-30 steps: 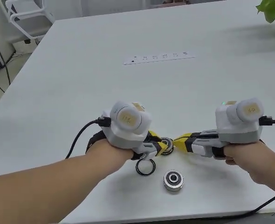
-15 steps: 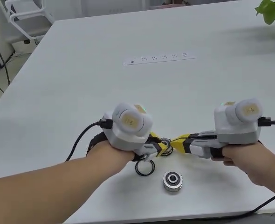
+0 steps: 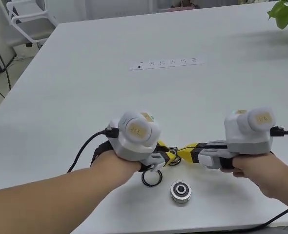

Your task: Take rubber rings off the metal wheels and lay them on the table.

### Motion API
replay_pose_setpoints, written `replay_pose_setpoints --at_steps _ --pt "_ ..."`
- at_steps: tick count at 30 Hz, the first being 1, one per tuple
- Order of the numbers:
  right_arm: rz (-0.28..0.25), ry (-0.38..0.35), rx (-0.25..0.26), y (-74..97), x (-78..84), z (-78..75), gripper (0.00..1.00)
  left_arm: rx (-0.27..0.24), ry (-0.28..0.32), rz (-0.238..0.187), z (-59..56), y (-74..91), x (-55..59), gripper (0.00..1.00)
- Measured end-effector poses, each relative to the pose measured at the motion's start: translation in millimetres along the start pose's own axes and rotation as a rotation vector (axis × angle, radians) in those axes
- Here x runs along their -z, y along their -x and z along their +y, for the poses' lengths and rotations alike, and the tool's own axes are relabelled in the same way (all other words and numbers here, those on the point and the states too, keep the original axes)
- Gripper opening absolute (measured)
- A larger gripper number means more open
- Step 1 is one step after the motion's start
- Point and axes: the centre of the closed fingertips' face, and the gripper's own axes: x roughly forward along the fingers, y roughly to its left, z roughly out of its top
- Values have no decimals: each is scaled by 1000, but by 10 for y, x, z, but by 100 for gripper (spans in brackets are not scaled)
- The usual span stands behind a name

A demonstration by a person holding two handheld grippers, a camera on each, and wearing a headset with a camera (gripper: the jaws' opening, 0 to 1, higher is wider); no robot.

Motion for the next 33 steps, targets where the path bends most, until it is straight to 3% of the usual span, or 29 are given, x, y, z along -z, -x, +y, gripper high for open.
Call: replay_pose_setpoints --at_steps 3,5,6,7,14,19,23,33 --pt "-7 -1 -27 -21 -17 52 0 2 -2 0 -3 0 -2 12" --pt "-57 -17 -83 -43 -145 173 0 2 -3 0 -5 0 -1 12" --pt "-25 12 -56 -39 -108 134 0 1 -1 -2 -5 1 0 12" --pt "-23 12 -61 -35 -99 141 0 1 -2 -4 -5 1 1 12" --pt "-48 -56 -96 22 -84 171 0 1 1 -8 -2 -2 -1 12" --pt "-64 -78 -72 38 -101 127 0 1 6 -10 0 -2 -1 12" --pt "-41 -63 -40 38 -58 74 0 1 5 -12 0 -3 -4 12" --pt "-27 -54 -16 40 -21 9 0 10 8 -13 -6 -6 -15 14"
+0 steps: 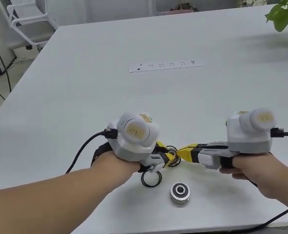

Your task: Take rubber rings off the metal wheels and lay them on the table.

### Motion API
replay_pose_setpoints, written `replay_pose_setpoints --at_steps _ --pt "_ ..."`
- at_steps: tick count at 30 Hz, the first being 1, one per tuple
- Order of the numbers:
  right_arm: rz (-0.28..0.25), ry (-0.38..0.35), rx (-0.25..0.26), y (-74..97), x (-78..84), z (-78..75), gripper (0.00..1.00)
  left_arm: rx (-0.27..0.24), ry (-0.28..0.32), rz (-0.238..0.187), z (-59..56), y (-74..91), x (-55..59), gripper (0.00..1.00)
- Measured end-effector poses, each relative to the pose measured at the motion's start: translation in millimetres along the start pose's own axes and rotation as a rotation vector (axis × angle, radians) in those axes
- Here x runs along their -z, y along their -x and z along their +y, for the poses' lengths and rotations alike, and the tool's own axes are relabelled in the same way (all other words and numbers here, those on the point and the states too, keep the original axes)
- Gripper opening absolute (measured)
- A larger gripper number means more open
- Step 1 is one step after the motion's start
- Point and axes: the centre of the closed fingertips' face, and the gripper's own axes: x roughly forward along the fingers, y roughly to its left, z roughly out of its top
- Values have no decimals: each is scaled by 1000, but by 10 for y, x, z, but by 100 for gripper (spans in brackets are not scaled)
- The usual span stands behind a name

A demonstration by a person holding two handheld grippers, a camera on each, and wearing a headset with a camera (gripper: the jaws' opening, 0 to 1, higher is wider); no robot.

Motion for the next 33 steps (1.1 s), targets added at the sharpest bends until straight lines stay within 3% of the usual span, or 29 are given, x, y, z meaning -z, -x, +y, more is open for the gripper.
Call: replay_pose_setpoints --at_steps 6,16,33 --pt "-1 1 0 5 -6 13 0 8 33 2 7 -1 -9 14" --pt "-5 8 2 20 -33 29 0 25 15 -10 -39 108 -44 17" --pt "-18 31 -18 80 -136 182 0 46 17 -80 -103 517 -163 24"
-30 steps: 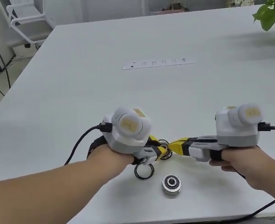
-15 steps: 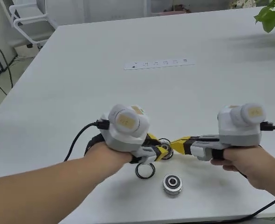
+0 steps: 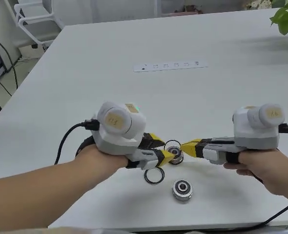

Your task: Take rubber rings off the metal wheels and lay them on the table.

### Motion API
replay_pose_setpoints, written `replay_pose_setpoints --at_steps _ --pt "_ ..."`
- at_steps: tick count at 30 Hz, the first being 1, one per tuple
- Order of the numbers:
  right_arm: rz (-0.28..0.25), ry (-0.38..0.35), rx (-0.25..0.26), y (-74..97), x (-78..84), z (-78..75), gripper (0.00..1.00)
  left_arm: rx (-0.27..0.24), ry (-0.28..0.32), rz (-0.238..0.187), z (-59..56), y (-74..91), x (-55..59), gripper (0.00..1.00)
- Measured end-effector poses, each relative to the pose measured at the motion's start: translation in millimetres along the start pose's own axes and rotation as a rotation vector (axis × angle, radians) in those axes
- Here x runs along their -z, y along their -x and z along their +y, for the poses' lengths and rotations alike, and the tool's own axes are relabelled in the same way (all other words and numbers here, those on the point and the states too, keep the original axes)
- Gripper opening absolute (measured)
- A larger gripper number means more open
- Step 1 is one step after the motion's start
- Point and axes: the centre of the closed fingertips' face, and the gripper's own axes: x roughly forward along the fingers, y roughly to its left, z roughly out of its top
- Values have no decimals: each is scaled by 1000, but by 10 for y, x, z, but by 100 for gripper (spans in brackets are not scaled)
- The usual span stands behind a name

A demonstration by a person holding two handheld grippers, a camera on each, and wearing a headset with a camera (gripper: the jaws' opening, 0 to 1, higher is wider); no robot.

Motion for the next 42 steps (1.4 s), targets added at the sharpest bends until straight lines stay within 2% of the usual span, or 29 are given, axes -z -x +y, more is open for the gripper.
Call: replay_pose_setpoints --at_steps 16,21,26,34,42 --pt "-4 15 -60 -22 -106 208 0 5 16 -20 -16 335 1 33" --pt "-2 13 -83 -71 -122 285 0 0 21 -15 -9 401 46 35" --pt "17 19 -105 -99 -90 345 0 5 20 -12 -51 485 108 37" --pt "50 10 -126 -140 2 363 0 4 45 -1 -58 579 254 40" --pt "89 -3 -150 -215 88 408 0 4 61 0 -65 626 323 42"
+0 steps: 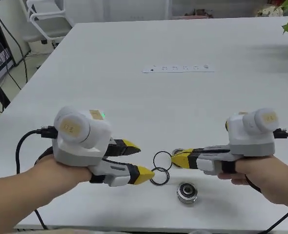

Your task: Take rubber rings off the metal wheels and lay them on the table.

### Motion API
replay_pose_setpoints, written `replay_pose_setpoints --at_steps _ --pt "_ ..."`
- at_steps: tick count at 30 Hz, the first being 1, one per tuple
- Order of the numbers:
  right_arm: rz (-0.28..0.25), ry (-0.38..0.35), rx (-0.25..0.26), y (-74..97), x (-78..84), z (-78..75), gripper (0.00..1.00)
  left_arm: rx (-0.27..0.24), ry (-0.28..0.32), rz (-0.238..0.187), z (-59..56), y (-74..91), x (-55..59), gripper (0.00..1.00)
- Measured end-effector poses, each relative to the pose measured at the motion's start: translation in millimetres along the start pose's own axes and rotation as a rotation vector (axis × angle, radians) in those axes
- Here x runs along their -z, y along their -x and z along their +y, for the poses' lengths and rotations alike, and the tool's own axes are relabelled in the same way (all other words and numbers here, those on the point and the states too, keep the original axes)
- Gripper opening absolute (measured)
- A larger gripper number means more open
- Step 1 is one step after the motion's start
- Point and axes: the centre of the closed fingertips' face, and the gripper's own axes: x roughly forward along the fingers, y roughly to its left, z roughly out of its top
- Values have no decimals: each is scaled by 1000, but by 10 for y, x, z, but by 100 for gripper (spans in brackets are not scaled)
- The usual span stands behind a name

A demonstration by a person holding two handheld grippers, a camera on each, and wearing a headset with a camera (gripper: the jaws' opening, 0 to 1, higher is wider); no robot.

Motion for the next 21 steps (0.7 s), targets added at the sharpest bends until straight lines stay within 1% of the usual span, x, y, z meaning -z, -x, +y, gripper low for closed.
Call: replay_pose_setpoints --at_steps 3,8,13,21 --pt "20 2 -11 -47 33 17 0 -3 -4 4 5 21 34 42" --pt "45 -7 -23 -100 92 27 0 -9 4 6 36 65 81 42" --pt "67 -17 -23 -140 137 -4 0 -19 12 5 70 90 92 42" --pt "100 -39 -28 -185 218 -10 0 -18 17 4 69 81 105 42"
